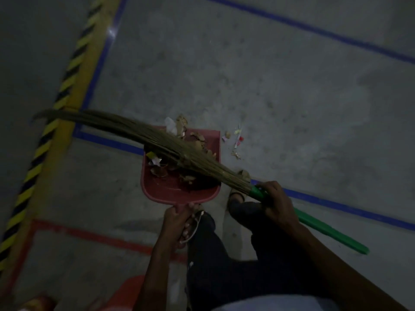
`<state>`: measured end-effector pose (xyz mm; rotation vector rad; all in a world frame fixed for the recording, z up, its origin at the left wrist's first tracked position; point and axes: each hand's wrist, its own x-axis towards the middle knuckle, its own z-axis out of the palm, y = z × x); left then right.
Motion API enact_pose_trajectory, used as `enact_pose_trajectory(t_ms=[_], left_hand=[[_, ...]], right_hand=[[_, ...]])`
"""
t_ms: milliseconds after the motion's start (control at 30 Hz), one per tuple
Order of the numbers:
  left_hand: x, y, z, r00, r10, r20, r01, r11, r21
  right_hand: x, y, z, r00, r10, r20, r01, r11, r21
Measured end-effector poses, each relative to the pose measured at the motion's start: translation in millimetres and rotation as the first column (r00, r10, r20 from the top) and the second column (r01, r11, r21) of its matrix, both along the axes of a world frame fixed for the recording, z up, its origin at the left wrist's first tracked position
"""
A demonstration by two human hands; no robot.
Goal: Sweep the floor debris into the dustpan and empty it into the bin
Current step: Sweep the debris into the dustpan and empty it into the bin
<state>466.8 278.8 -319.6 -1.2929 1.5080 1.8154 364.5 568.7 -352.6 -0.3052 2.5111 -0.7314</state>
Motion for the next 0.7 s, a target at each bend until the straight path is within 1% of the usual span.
enact_pose_trajectory(t_ms=[67, 167, 267, 367, 467, 567, 633, 700], left_hand=[[13.7, -1.8, 23.3, 0.999, 0.019, -0.028, -0.019, 1.0, -0.009], [30.2, -9.2, 57.6, 0.997, 0.054, -0.046, -0.055, 0.998, -0.009], [43.3, -16.2, 89.1, 0.988, 0.13, -0.085, -0.131, 0.991, -0.009], [56.1, -9.5, 113.6, 0.962, 0.247, -0.115, -0.254, 0.966, -0.044], [75.1, 17.0, 131.7, 0.897, 0.408, -0.172, -0.422, 0.905, -0.049], [95.8, 55.7, 146.3, 0.817, 0.54, -0.201, -0.558, 0.828, -0.044], [109.3, 87.6, 154.1, 0.748, 0.628, -0.213, -0.648, 0.761, -0.033], [122.3, 118.6, 163.1, 0.676, 0.705, -0.214, -0.729, 0.682, -0.056]], right_hand=[[11.0, -0.4, 31.2, 0.998, 0.023, -0.052, -0.025, 0.999, -0.037], [12.8, -6.3, 72.5, 0.992, 0.051, -0.114, -0.071, 0.981, -0.179], [0.3, -19.3, 101.7, 0.982, 0.084, -0.172, -0.123, 0.965, -0.23], [-20.6, -31.8, 118.2, 0.953, 0.215, -0.213, -0.265, 0.933, -0.242], [-31.3, -36.7, 132.8, 0.891, 0.382, -0.247, -0.441, 0.859, -0.26], [-36.7, -36.6, 153.3, 0.823, 0.508, -0.254, -0.566, 0.773, -0.286], [-39.5, -34.6, 166.2, 0.77, 0.581, -0.263, -0.638, 0.698, -0.326], [-41.5, -32.9, 177.0, 0.713, 0.64, -0.287, -0.7, 0.625, -0.346]])
